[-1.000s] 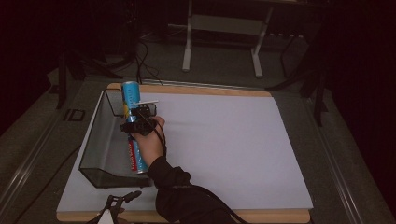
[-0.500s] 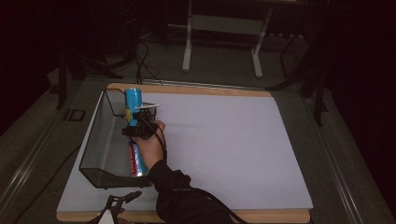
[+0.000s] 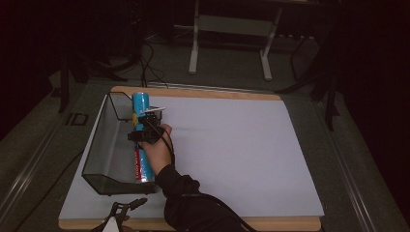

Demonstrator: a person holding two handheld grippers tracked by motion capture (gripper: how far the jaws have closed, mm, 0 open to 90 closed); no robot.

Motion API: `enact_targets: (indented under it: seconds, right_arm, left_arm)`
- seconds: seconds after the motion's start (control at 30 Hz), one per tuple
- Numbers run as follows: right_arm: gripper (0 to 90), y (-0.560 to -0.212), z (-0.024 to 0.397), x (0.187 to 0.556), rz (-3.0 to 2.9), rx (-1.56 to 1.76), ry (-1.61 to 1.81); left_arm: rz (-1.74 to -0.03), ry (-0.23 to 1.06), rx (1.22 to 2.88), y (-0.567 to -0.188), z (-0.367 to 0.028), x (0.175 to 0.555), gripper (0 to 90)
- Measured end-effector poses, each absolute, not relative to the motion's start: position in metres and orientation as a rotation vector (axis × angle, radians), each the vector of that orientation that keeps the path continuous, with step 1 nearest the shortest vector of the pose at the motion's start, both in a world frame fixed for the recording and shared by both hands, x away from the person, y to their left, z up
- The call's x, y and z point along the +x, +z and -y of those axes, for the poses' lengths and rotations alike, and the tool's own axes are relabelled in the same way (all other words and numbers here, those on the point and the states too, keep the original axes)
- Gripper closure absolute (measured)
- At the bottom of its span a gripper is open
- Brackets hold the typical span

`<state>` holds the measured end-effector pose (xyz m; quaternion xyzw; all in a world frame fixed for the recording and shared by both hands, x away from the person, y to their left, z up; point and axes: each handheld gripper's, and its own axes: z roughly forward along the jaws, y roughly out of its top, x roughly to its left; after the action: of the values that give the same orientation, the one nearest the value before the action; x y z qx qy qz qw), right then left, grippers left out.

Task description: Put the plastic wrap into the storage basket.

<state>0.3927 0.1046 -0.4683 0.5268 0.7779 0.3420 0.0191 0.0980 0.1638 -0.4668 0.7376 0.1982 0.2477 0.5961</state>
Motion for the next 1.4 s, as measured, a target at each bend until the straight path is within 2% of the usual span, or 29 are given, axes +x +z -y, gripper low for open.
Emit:
enact_targets:
  seconds: [0.17,0.3,0.33,0.53,1.13,1.4]
  right_arm:
    - [19.3,-0.461,-0.101,0.395,-2.434,1.550,1.104]
    - [17.8,-0.455,-0.097,0.395,-2.464,1.470,1.114]
    - [13.1,-0.451,-0.095,0.394,-2.488,1.396,1.133]
    - [12.3,-0.437,-0.081,0.390,-2.503,1.232,1.222]
    - [12.9,-0.413,-0.030,0.377,-2.491,1.129,1.286]
    - [13.1,-0.409,0.015,0.367,-2.480,1.084,1.285]
  left_arm:
    - [-0.459,0.574,1.713,-0.467,-0.164,0.098,2.2]
    - [-0.460,0.574,1.714,-0.467,-0.164,0.098,2.2]
    - [-0.459,0.574,1.714,-0.467,-0.163,0.098,2.2]
    - [-0.460,0.570,1.717,-0.467,-0.163,0.099,2.2]
    - [-0.461,0.566,1.730,-0.469,-0.160,0.100,2.2]
    - [-0.463,0.571,1.739,-0.469,-0.159,0.101,2.2]
